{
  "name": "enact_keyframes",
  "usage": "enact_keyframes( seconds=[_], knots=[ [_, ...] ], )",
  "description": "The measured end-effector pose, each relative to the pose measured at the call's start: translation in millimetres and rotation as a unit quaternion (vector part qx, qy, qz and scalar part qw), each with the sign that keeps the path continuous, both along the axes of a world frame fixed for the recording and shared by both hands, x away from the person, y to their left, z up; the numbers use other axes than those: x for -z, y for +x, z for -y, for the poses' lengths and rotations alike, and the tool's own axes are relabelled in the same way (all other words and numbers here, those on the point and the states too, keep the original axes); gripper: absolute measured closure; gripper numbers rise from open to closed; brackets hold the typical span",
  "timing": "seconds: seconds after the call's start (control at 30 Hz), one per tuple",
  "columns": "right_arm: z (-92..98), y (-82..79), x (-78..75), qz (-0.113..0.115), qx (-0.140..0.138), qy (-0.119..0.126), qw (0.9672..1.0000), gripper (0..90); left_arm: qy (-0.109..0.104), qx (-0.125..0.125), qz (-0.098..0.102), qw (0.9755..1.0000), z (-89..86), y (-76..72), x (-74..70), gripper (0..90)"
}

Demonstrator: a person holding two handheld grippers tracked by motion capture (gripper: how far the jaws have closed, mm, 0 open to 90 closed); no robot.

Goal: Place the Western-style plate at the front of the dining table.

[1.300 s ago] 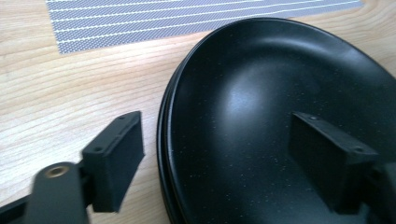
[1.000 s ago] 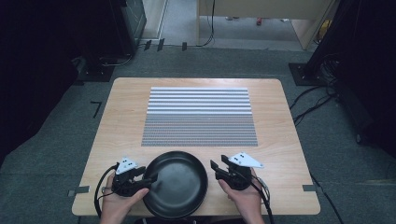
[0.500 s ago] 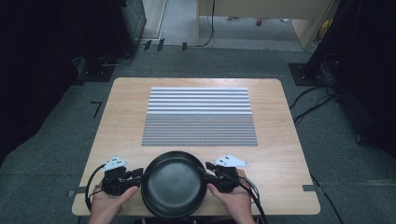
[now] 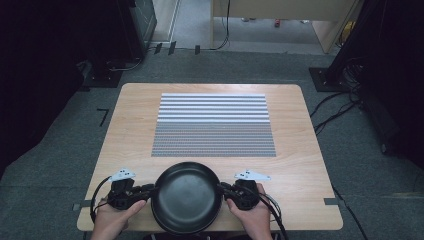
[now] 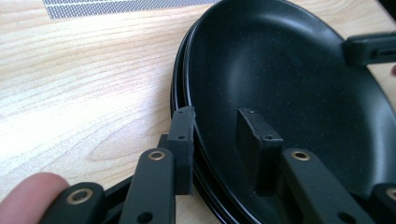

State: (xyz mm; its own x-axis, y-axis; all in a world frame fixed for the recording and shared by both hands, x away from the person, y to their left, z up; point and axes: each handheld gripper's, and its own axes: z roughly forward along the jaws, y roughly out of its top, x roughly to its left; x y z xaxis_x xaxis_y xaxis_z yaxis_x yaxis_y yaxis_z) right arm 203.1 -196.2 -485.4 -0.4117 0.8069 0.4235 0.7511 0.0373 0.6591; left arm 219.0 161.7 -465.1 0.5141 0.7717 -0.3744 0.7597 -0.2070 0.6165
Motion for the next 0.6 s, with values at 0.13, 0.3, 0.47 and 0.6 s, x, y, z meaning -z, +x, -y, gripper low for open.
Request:
enact_keyframes(
  seconds=[0.13,0.3,0.47,0.6],
  knots=[
    [-1.0,0.9,3.3,-0.014,0.013,0.015,0.9997,78.5,-0.017,-0.008,-0.010,0.9998,-2.8,1.6,3.0,69.9],
    [3.1,2.0,5.8,-0.028,0.034,0.049,0.9978,81.5,-0.015,-0.006,-0.010,0.9998,-0.1,1.2,3.2,68.7],
    [12.1,5.2,7.6,-0.052,0.051,0.095,0.9928,84.5,-0.022,-0.008,-0.013,0.9996,2.7,1.4,4.4,68.0],
    [14.8,4.0,5.4,-0.051,0.056,0.097,0.9924,85.2,-0.031,-0.011,-0.013,0.9994,6.2,2.0,6.5,67.7]
  ],
)
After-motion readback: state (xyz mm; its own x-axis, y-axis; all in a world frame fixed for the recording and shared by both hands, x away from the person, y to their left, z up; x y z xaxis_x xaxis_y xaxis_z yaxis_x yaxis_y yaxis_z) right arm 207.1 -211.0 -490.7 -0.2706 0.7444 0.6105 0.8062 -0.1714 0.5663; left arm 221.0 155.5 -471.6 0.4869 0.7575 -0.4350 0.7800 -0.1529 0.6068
